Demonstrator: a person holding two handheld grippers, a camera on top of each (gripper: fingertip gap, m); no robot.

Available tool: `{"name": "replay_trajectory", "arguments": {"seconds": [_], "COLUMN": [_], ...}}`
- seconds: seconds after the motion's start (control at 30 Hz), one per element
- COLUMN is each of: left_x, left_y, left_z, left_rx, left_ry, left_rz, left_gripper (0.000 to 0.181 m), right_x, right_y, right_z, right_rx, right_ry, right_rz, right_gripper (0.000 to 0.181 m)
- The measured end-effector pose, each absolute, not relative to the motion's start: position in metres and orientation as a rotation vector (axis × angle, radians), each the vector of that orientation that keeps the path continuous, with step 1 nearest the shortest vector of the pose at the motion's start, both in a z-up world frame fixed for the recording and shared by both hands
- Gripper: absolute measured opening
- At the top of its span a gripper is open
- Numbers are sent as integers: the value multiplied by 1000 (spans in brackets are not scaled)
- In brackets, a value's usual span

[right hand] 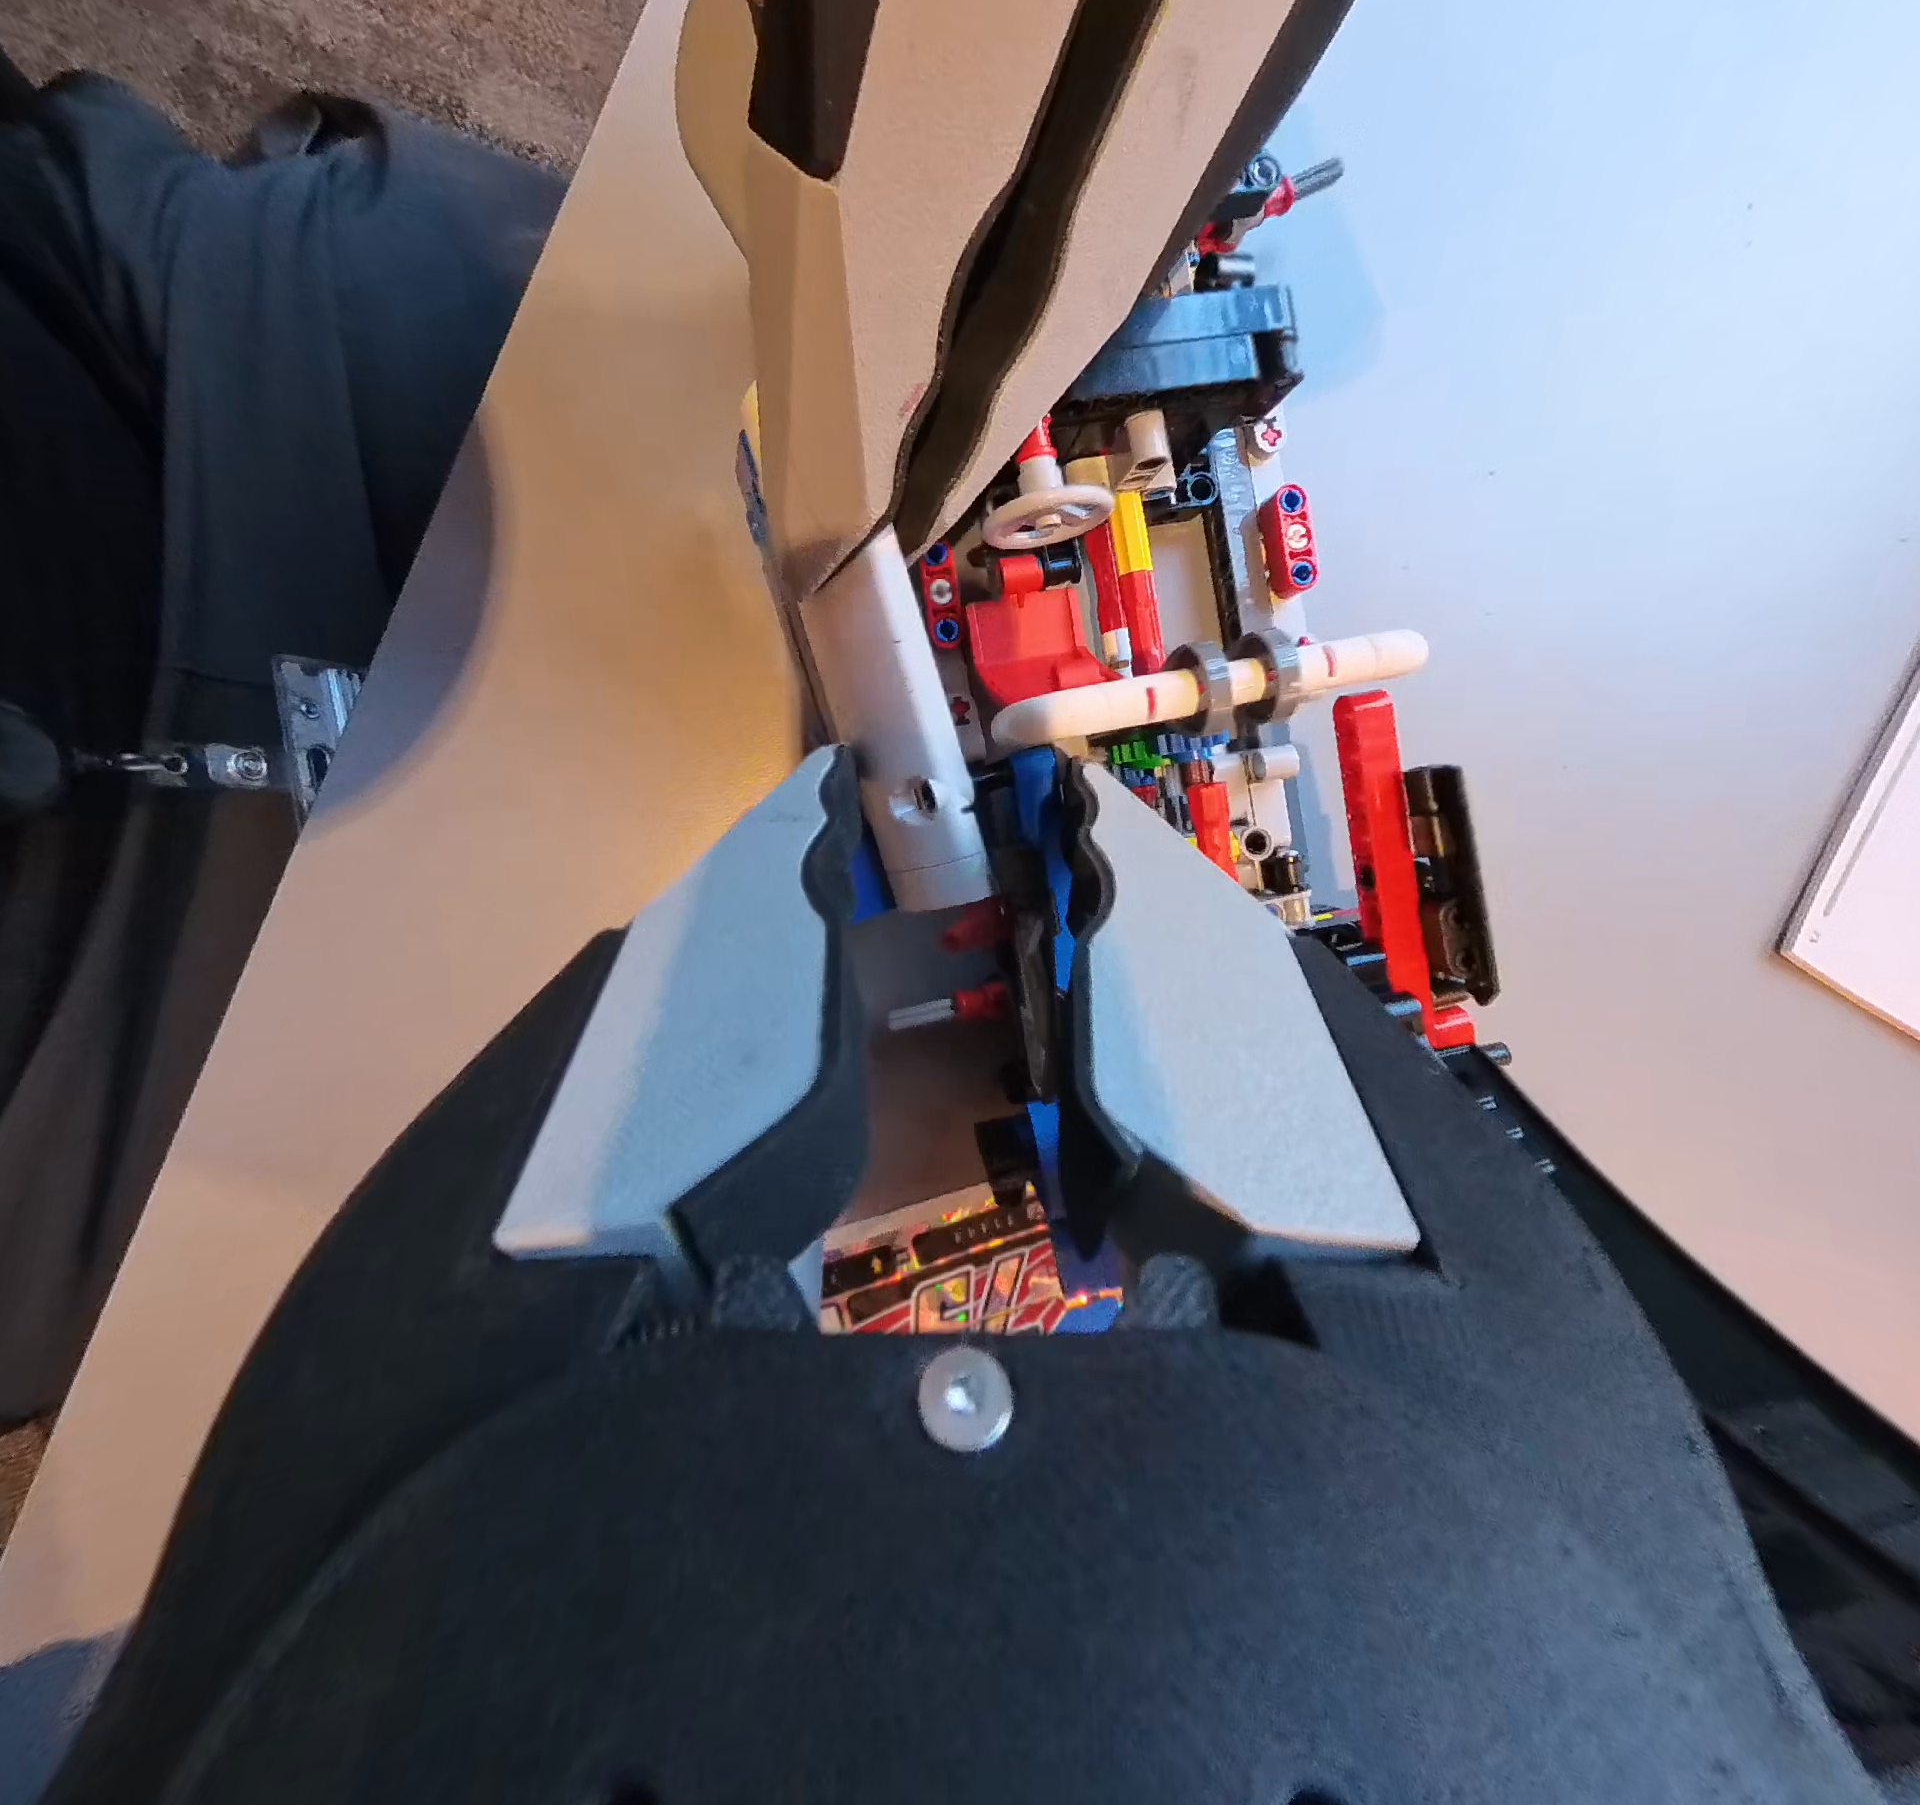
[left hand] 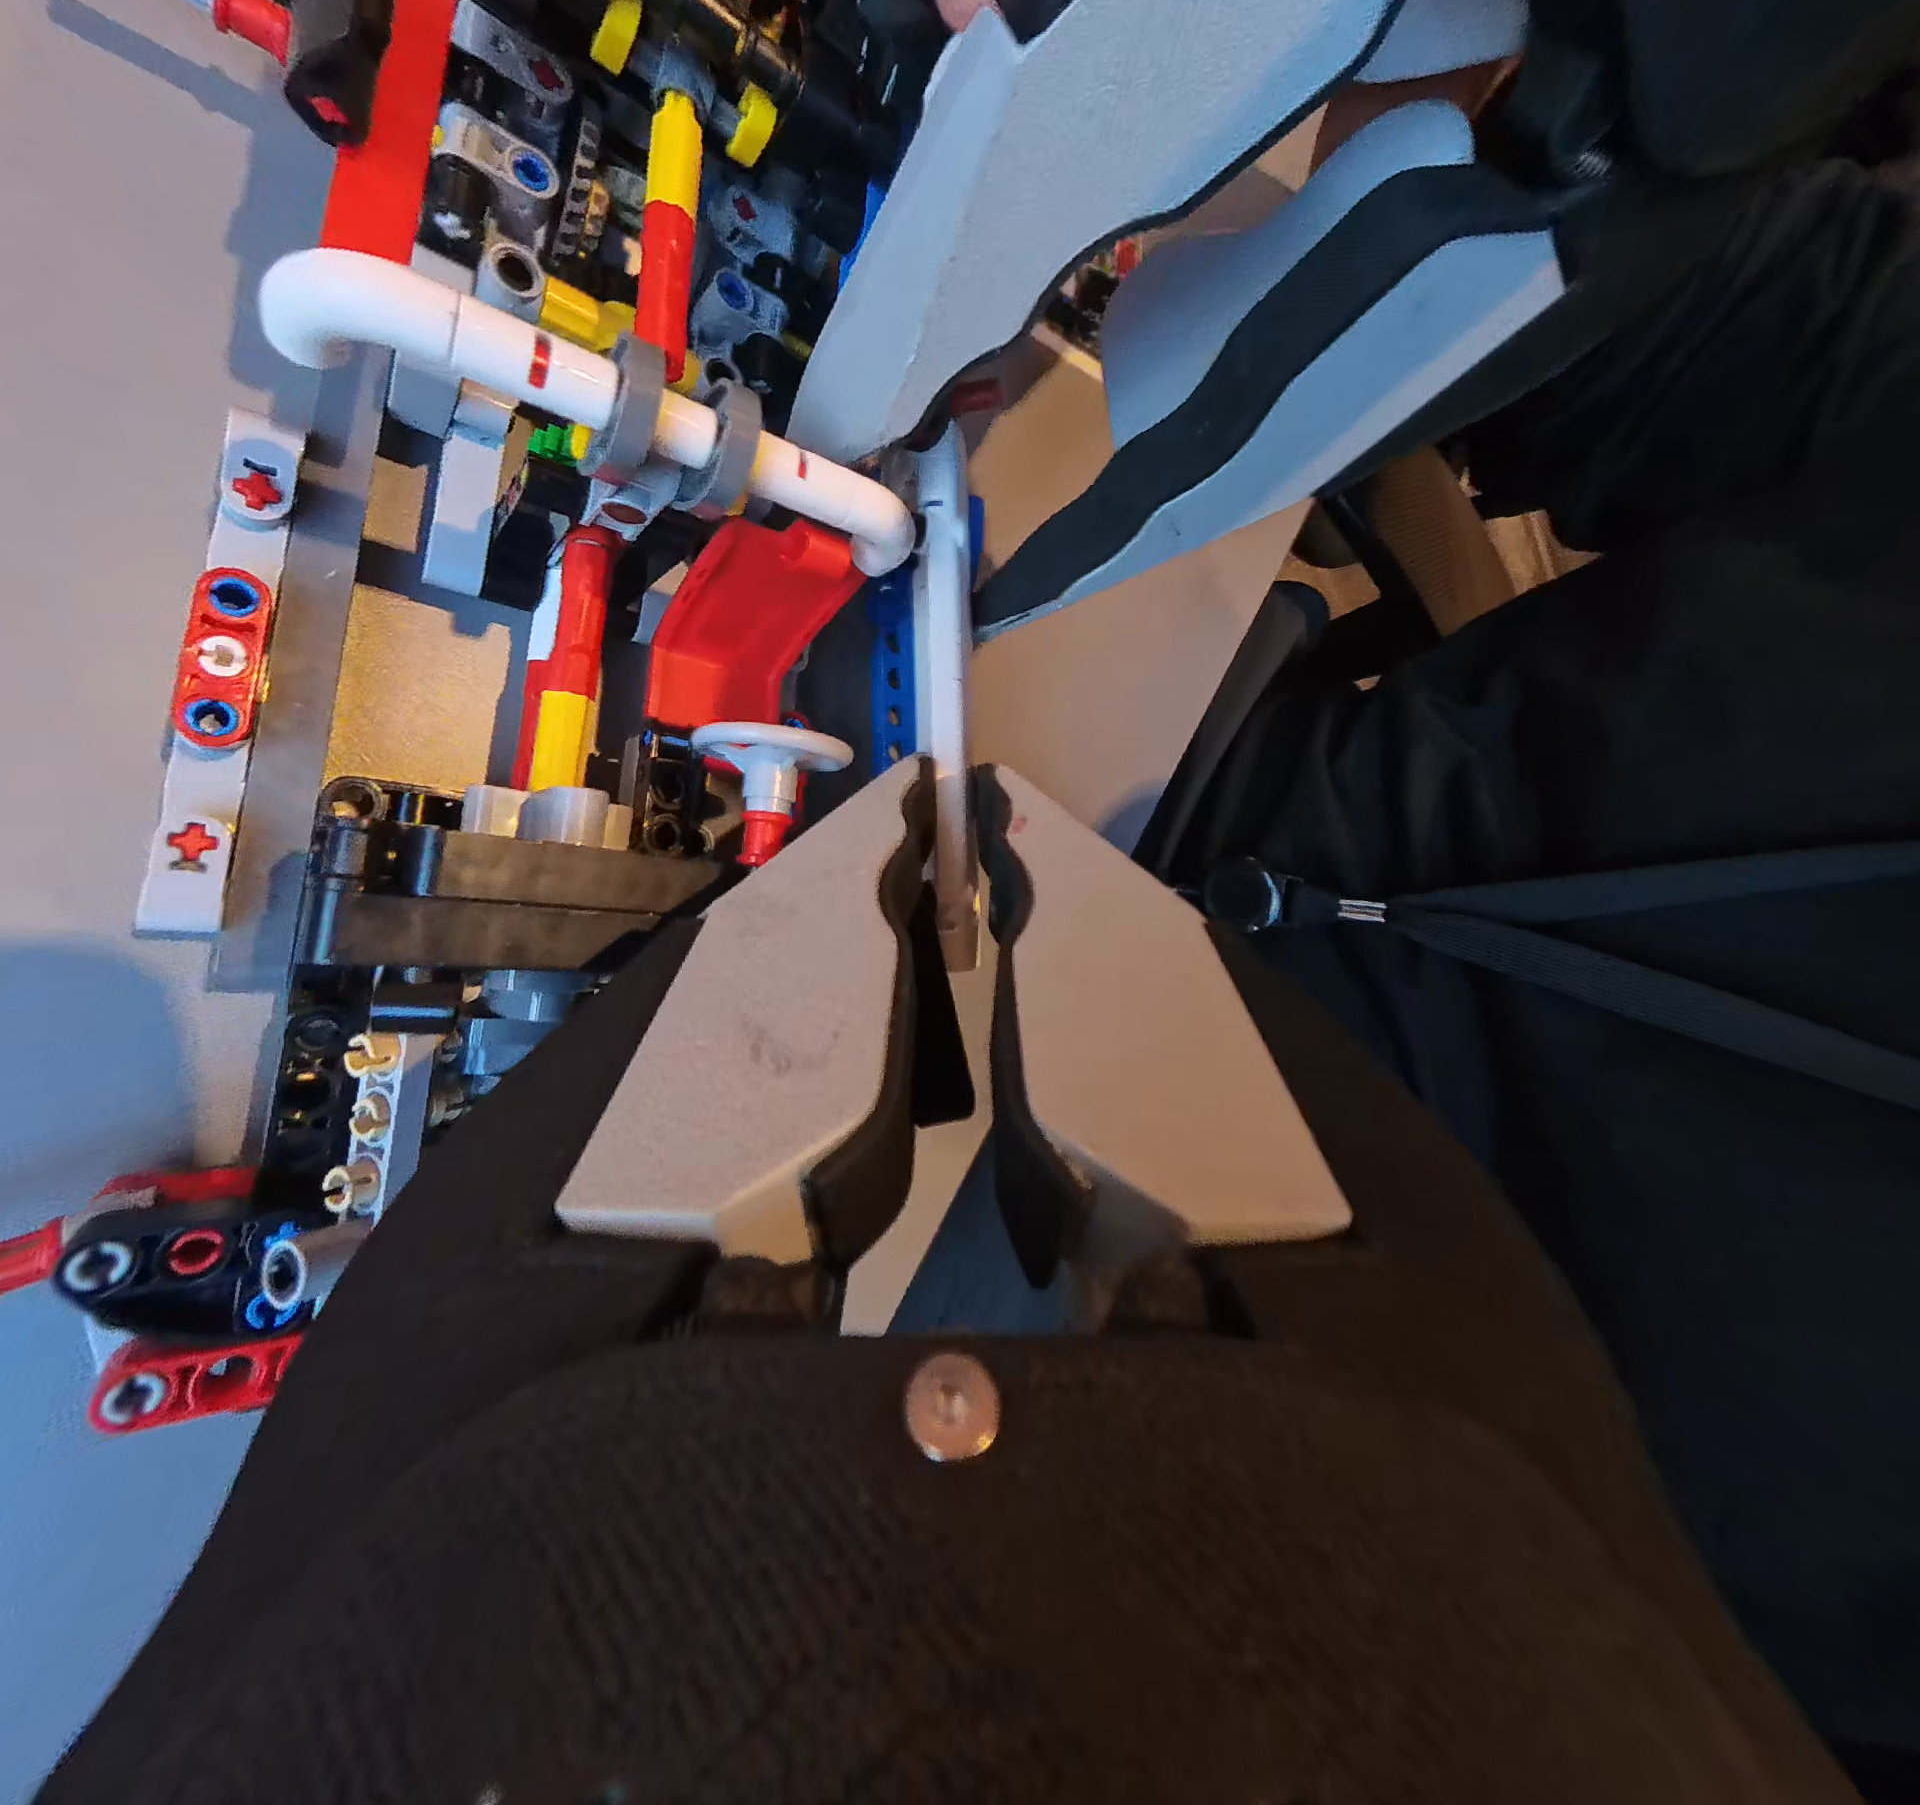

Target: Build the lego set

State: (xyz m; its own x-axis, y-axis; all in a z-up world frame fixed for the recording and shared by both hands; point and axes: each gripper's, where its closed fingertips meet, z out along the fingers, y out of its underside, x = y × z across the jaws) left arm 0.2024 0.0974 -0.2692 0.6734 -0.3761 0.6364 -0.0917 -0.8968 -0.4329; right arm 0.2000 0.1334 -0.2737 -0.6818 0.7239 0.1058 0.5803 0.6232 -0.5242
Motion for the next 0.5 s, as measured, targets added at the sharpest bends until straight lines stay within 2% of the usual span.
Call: {"name": "replay_trajectory", "arguments": {"seconds": [0.17,0.27,0.3,0.37,0.5], "left_x": [199,201,201,199,198], "left_y": [98,98,99,101,102], "left_z": [-270,-271,-271,-271,-270], "left_rx": [-2538,-2546,-2545,-2546,-2542], "left_ry": [403,419,417,413,404], "left_rz": [-1064,-1075,-1071,-1061,-1063], "left_gripper": [5,5,4,5,4], "right_x": [199,204,203,200,200], "right_y": [137,134,134,137,137], "right_z": [-276,-282,-282,-281,-281], "right_rx": [-1080,-1040,-1027,-1008,-996], "right_ry": [-2551,-2608,-2607,-2579,-2574], "right_rz": [636,616,609,593,606], "right_gripper": [40,60,61,48,46]}}
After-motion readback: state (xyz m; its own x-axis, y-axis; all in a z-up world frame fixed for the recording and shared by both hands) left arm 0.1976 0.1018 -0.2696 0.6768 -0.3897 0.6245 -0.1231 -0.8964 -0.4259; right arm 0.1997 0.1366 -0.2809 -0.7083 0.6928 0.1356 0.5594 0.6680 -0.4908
